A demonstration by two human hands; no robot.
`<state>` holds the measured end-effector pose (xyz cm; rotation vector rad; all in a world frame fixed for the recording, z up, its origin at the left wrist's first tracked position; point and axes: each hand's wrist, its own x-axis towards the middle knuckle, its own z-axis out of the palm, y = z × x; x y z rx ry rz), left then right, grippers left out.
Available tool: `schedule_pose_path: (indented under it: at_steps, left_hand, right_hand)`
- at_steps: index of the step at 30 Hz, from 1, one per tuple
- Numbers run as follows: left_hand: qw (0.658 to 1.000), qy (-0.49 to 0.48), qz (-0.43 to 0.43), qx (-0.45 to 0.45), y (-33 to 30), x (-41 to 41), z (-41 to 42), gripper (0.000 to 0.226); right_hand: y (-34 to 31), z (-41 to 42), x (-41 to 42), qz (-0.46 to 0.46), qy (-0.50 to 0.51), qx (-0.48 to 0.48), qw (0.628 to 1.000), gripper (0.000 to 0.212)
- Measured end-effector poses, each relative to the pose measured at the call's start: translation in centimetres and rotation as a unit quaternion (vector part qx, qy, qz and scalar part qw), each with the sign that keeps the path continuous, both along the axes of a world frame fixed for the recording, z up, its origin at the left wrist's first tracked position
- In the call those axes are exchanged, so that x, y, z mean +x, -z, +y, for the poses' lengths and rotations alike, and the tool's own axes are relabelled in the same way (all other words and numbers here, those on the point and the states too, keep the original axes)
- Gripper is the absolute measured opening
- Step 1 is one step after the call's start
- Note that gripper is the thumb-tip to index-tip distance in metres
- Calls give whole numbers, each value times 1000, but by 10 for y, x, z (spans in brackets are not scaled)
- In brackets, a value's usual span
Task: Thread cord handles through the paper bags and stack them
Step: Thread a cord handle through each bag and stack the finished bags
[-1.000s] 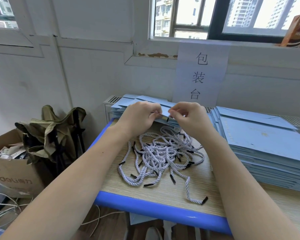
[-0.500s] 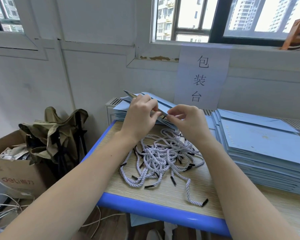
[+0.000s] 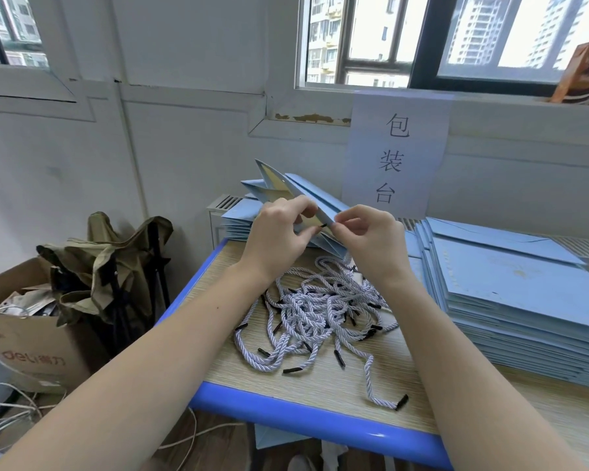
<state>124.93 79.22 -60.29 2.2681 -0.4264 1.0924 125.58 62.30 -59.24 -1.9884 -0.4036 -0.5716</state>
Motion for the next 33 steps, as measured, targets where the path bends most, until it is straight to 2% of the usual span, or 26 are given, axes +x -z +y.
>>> schedule_pose_path:
  at_steps: [7, 14, 22, 28, 33]
  left_hand:
    - [996, 35, 43, -68, 1, 6, 5, 21]
    - [993, 42, 36, -101, -3, 5, 5, 27]
    - [996, 23, 44, -69, -5, 2, 6, 29]
    - [999, -12, 33, 19, -6, 4, 8, 28]
    - [998, -42, 34, 33, -5, 5, 9, 26]
  right_hand:
    - [3, 13, -10, 31, -15, 43, 998, 15]
    - [3, 12, -9, 79, -48, 94, 991, 26]
    - [3, 9, -5, 44, -20, 38, 998, 24]
    - [4, 9, -4, 21, -6, 22, 1000, 18]
    - [5, 10, -4, 5, -1, 14, 1000, 17]
